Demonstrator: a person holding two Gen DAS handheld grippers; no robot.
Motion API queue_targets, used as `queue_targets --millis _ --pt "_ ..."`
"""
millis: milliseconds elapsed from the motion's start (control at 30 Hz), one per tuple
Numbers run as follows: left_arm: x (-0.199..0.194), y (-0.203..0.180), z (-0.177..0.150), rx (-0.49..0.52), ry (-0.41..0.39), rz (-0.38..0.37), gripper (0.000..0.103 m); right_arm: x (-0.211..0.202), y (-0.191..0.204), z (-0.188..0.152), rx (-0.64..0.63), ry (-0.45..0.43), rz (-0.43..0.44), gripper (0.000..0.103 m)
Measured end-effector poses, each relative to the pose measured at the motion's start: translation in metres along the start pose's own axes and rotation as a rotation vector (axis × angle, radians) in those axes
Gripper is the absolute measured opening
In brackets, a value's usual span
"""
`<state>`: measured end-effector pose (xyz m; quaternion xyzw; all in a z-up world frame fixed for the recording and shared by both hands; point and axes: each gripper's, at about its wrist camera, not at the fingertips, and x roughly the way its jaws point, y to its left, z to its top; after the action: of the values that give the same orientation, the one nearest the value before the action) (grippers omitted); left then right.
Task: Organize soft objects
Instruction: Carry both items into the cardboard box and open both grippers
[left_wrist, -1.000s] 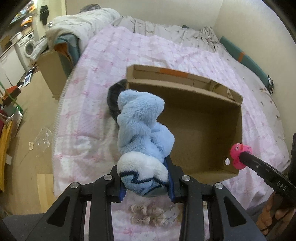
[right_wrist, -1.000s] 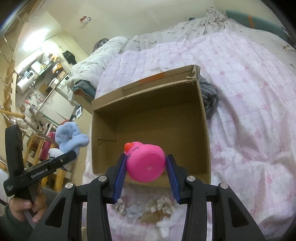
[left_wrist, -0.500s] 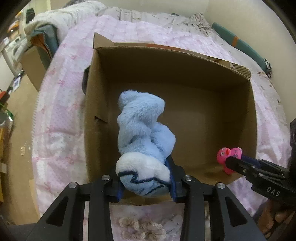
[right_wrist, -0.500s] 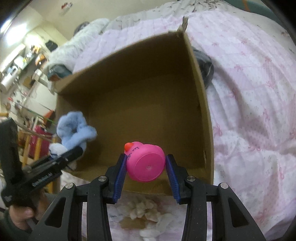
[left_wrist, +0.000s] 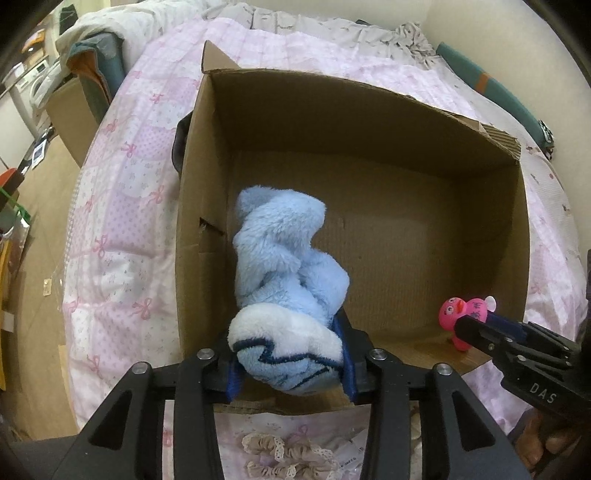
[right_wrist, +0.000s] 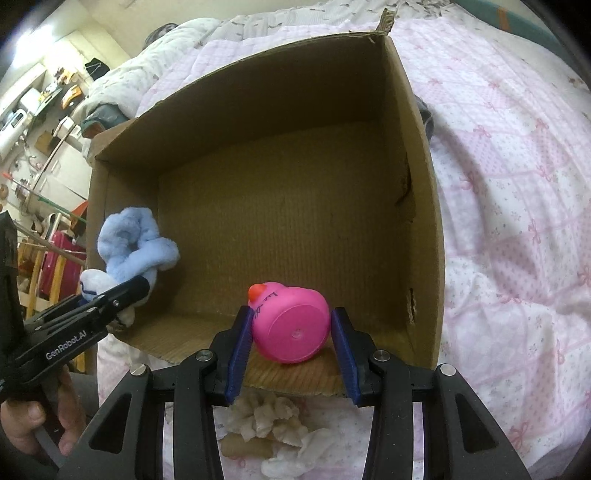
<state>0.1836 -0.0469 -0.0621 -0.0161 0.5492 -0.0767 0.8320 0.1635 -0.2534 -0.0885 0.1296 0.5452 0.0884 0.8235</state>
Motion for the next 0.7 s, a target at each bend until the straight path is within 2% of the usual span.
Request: queue_targets --millis 100,133,233,300,367,433,467,500,533,700 --pt "-0.002 -0.004 -0.001 0.008 -0.009 0.013 0.040 0.003 0.005 0.002 -0.007 0.000 -0.002 0.045" --pt "-0.002 -0.004 -0.001 0.009 -0.008 0.011 0.044 0.003 0.005 0.001 -0.005 -0.001 0.001 0.045" --pt "-0.004 -0.005 0.000 0.008 -0.007 -0.011 0.047 0.002 0.002 0.000 0.001 -0.005 0.013 0.045" --pt "-0.006 -0.008 0.000 0.017 -0.011 -0.018 0.053 -0.001 0.004 0.000 -0.006 -0.020 0.012 0.049" --pt "-0.010 -0.011 0.000 0.025 -0.030 -0.002 0.065 -0.007 0.008 0.002 -0.018 -0.056 0.006 0.075" --pt "-0.015 -0.015 0.000 0.042 -0.056 -0.005 0.066 -0.015 0.009 0.003 -0.017 -0.100 0.038 0.080" --pt "-0.017 -0.016 0.000 0.051 -0.062 -0.008 0.067 -0.019 0.010 0.004 -0.018 -0.118 0.054 0.086" --pt "-0.018 -0.018 0.000 0.062 -0.070 -0.008 0.067 -0.021 0.011 0.004 -0.021 -0.130 0.058 0.098" --pt "-0.019 -0.019 0.000 0.069 -0.074 -0.006 0.067 -0.024 0.011 0.004 -0.021 -0.144 0.055 0.103" --pt "-0.021 -0.020 0.000 0.070 -0.078 0.007 0.067 -0.028 0.010 0.004 -0.020 -0.169 0.042 0.103"
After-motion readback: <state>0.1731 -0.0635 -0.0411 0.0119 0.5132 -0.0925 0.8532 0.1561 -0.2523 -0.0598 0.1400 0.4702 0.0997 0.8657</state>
